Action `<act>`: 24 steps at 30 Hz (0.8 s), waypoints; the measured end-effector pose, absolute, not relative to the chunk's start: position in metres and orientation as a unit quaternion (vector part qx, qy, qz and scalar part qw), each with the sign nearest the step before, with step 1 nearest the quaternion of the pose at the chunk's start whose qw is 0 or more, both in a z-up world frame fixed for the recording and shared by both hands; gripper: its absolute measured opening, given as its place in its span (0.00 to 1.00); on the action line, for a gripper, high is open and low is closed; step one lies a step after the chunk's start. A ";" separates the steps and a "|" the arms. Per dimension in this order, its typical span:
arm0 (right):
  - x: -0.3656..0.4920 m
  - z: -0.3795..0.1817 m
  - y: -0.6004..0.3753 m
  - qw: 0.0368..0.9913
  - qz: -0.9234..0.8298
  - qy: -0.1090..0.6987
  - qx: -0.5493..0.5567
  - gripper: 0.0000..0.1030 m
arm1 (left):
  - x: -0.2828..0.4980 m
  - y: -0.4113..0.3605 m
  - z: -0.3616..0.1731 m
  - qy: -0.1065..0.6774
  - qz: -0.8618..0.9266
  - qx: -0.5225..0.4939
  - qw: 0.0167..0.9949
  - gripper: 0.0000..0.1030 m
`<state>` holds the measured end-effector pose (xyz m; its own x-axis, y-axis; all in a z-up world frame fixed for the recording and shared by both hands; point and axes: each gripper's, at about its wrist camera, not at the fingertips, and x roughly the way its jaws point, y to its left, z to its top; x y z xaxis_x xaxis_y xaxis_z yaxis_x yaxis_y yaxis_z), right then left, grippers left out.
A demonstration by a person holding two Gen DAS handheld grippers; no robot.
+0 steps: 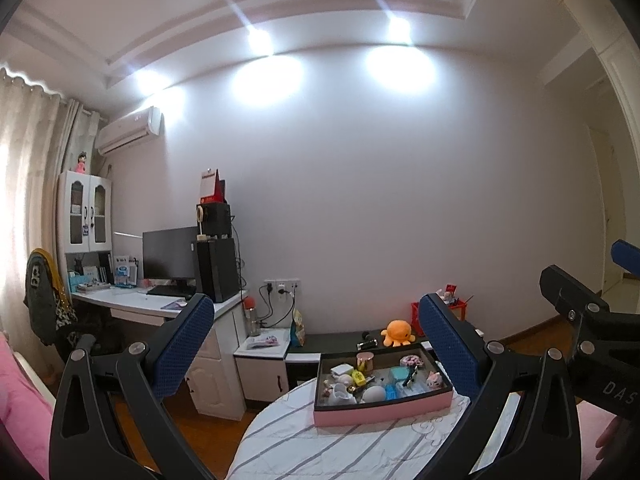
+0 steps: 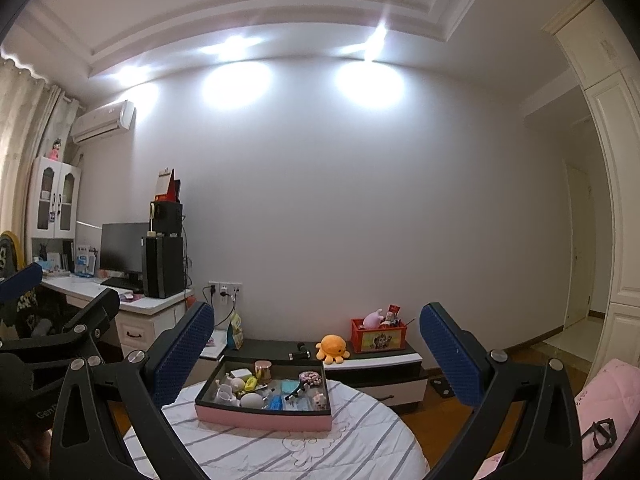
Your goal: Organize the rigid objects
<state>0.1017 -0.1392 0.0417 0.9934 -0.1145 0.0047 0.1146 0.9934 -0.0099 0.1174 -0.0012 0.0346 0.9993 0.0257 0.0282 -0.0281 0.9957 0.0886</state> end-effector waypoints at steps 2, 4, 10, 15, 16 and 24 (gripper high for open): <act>0.107 0.038 -0.138 0.998 -0.055 0.006 -0.005 1.00 | 0.122 0.001 0.031 -0.008 0.014 0.044 0.999 1.00; 0.113 0.035 -0.136 0.999 -0.052 0.016 -0.004 1.00 | 0.129 0.004 0.027 0.004 0.014 0.040 0.999 1.00; 0.127 0.025 -0.129 0.998 -0.044 0.038 -0.008 1.00 | 0.143 0.011 0.016 0.023 0.015 0.032 0.999 1.00; 0.135 0.021 -0.127 0.998 -0.040 0.048 -0.007 1.00 | 0.149 0.014 0.012 0.028 0.019 0.032 0.999 1.00; 0.135 0.021 -0.126 0.998 -0.040 0.047 -0.006 1.00 | 0.149 0.014 0.012 0.026 0.019 0.031 0.999 1.00; 0.127 0.023 -0.124 0.999 -0.047 0.013 -0.003 1.00 | 0.143 0.015 0.014 0.000 0.018 0.030 0.999 1.00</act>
<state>0.1266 -0.1242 0.0225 0.9953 -0.0933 -0.0256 0.0931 0.9956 -0.0078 0.1428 0.0147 0.0141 0.9994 0.0359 0.0007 -0.0359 0.9976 0.0597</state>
